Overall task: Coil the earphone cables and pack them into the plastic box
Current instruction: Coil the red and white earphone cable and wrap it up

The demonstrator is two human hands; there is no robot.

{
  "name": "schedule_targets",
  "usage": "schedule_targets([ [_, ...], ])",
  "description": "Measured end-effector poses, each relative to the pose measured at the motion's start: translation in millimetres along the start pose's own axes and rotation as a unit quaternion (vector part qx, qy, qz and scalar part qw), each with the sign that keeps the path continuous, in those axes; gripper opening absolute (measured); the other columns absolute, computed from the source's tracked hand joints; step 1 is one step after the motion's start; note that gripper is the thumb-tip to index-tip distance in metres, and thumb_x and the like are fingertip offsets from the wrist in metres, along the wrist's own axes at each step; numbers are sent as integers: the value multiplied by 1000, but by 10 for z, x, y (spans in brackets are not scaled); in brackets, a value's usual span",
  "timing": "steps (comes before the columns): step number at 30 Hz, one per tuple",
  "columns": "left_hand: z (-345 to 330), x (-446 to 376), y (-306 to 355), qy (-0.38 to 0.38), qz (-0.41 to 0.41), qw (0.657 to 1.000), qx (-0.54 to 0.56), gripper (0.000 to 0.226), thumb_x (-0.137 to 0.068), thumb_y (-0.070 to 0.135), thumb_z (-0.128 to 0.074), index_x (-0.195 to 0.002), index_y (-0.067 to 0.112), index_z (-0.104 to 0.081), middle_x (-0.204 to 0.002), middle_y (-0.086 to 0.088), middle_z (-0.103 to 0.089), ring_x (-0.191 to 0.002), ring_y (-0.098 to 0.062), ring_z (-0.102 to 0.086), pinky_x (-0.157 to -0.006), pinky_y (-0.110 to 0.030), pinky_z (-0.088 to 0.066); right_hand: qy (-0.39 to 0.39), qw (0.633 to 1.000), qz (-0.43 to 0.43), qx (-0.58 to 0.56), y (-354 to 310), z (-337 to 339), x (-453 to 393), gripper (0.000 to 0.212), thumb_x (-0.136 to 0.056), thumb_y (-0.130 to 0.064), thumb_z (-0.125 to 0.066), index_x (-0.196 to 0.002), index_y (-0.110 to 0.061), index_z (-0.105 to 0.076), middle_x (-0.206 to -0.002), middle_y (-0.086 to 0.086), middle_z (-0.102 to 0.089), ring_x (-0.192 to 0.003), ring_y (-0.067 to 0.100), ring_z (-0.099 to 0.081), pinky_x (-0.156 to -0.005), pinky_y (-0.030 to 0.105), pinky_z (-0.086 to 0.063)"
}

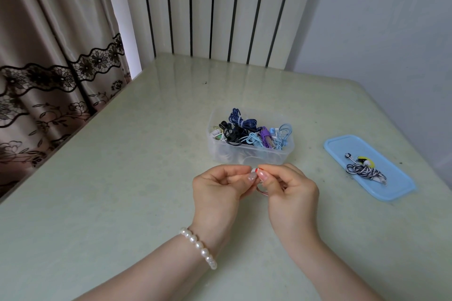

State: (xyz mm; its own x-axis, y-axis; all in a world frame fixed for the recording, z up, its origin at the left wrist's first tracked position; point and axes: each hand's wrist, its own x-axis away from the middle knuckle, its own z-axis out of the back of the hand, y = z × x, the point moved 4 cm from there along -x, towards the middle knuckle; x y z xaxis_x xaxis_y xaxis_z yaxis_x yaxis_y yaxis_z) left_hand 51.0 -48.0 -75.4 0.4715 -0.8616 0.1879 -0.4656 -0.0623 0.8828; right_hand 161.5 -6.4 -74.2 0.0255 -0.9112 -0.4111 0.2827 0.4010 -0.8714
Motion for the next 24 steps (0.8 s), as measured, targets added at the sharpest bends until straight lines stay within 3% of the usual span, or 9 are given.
schedule_targets([
  [3, -3, 8, -2, 3, -20, 999, -26, 16, -71, -12, -68, -71, 4, -68, -60, -9, -69, -59, -16, -67, -63, -24, -58, 13, 1000, 12, -2, -5, 10, -2, 13, -74, -16, -60, -77, -14, -72, -72, -13, -62, -67, 8, -61, -64, 38, -55],
  [6, -33, 18, -14, -25, -28, 998, -57, 16, -74, -8, -67, -75, 8, -68, -65, -8, -71, -63, -17, -68, -66, -24, -57, 17, 999, 30, 11, 1, 32, -7, 13, -74, -15, -59, -77, -15, -72, -73, -12, -62, -70, 4, -60, -64, 19, -48],
  [10, 10, -47, -5, -52, 54, 997, 11, 8, -81, -6, -61, -82, 0, -66, -73, -14, -70, -67, -18, -70, -66, -25, -58, -34, 999, 23, -26, 7, 38, -39, 15, -76, -12, -61, -76, -23, -71, -72, -5, -64, -64, 8, -60, -61, 24, -51],
  [14, 46, -113, 36, -104, 103, 989, 30, 11, -80, -5, -58, -82, 1, -67, -72, -11, -72, -65, -15, -70, -61, -22, -57, -87, 979, -105, -154, 22, 48, -96, 20, -78, -2, -67, -75, -20, -73, -70, 7, -71, -60, 15, -59, -59, 27, -50],
  [18, 0, -104, 59, -135, 47, 990, -18, 14, -72, -6, -63, -79, 4, -70, -69, -7, -72, -63, -13, -68, -68, -22, -57, -92, 971, -147, -166, 25, 89, -98, 19, -79, -5, -65, -76, -22, -74, -68, 8, -71, -58, 13, -59, -57, 30, -47],
  [24, 22, -119, 88, -133, -52, 986, -87, 16, -71, -8, -68, -78, 6, -73, -72, -8, -73, -66, -16, -69, -70, -26, -57, -127, 962, -150, -188, -55, 66, -92, 26, -80, 2, -62, -70, -19, -75, -63, 16, -61, -54, 17, -51, -54, 23, -48],
])
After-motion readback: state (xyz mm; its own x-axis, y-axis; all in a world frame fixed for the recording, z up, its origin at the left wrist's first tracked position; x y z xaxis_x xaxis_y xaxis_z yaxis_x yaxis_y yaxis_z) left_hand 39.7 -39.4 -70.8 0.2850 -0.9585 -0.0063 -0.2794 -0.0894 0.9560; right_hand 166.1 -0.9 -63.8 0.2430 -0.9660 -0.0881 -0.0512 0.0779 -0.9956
